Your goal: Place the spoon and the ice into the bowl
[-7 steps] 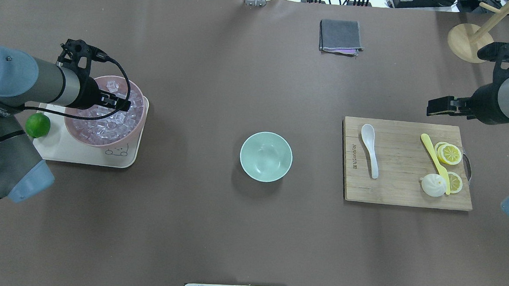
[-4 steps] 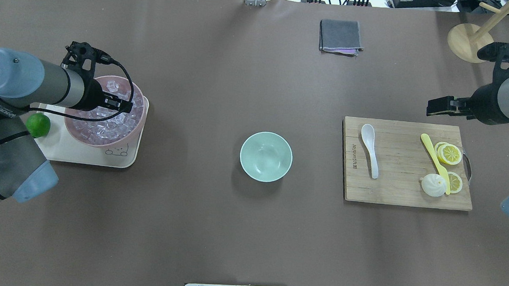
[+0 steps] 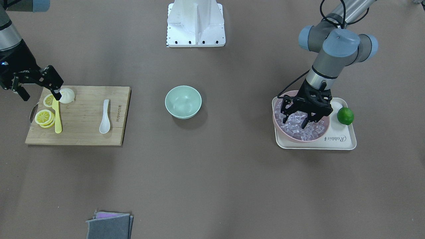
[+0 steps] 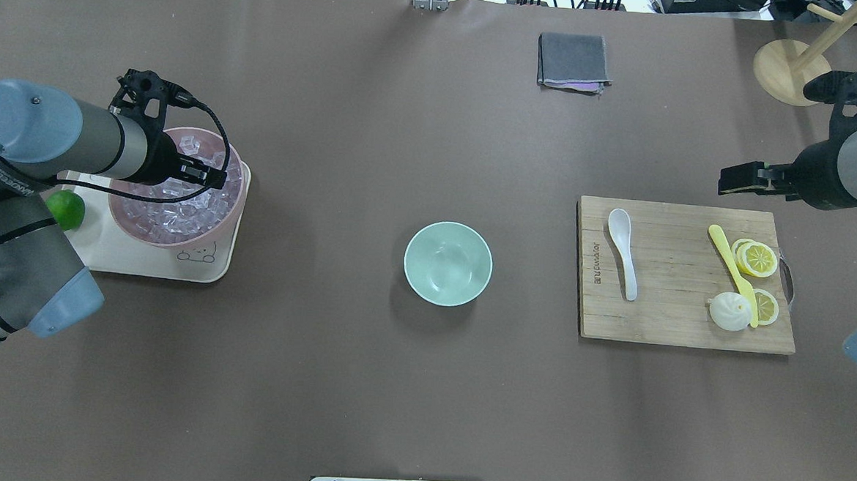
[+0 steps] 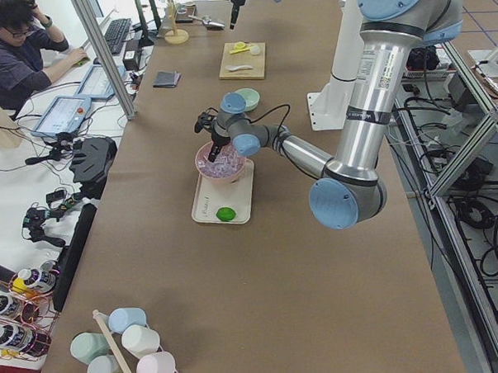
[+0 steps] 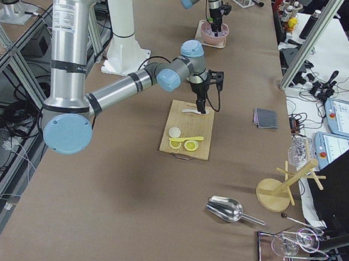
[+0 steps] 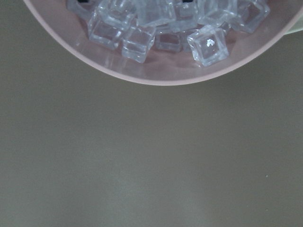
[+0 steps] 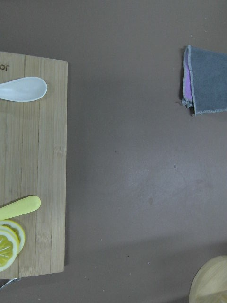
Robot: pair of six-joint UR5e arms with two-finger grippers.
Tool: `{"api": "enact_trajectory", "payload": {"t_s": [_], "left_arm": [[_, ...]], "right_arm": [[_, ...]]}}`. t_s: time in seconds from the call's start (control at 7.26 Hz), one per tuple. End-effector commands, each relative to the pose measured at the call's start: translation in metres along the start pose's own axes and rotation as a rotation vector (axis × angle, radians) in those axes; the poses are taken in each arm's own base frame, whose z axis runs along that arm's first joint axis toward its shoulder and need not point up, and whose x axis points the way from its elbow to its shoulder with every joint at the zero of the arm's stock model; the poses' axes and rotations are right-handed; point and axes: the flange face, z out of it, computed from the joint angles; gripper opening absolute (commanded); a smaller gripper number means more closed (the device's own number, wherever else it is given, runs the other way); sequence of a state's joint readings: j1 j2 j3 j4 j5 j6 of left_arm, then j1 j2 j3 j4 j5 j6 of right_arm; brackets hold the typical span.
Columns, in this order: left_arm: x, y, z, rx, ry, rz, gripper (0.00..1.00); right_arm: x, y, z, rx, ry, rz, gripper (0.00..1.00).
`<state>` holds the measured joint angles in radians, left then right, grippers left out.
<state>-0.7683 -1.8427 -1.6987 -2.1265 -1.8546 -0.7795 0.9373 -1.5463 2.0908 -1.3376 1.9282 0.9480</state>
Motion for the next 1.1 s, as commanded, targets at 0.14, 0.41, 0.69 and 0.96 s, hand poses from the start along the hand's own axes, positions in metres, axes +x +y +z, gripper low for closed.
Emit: {"api": "enact_trajectory", "payload": {"t_s": [0.14, 0.41, 0.69, 0.96], "left_arm": [[-0.0033, 0.001, 0.0049, -0.007, -0.007, 0.002, 0.71], [-0.0029, 0.0007, 0.0053, -0.008, -0.006, 0.002, 0.71], [0.0012, -0.0027, 0.0035, -0.002, 0.0, 0.003, 0.55], [0.002, -0.0027, 0.0017, 0.001, 0.003, 0.006, 0.29]], "right_arm": [[0.0001, -0.0001, 0.0, 0.001, 0.001, 0.0, 1.0], [-0.0004, 0.0003, 0.0003, 0.0, 0.001, -0.001, 1.0], [-0.0004, 0.0003, 0.0003, 0.0, 0.001, -0.001, 1.0], [-0.0004, 0.0003, 0.0003, 0.0, 0.001, -0.001, 1.0]]}}
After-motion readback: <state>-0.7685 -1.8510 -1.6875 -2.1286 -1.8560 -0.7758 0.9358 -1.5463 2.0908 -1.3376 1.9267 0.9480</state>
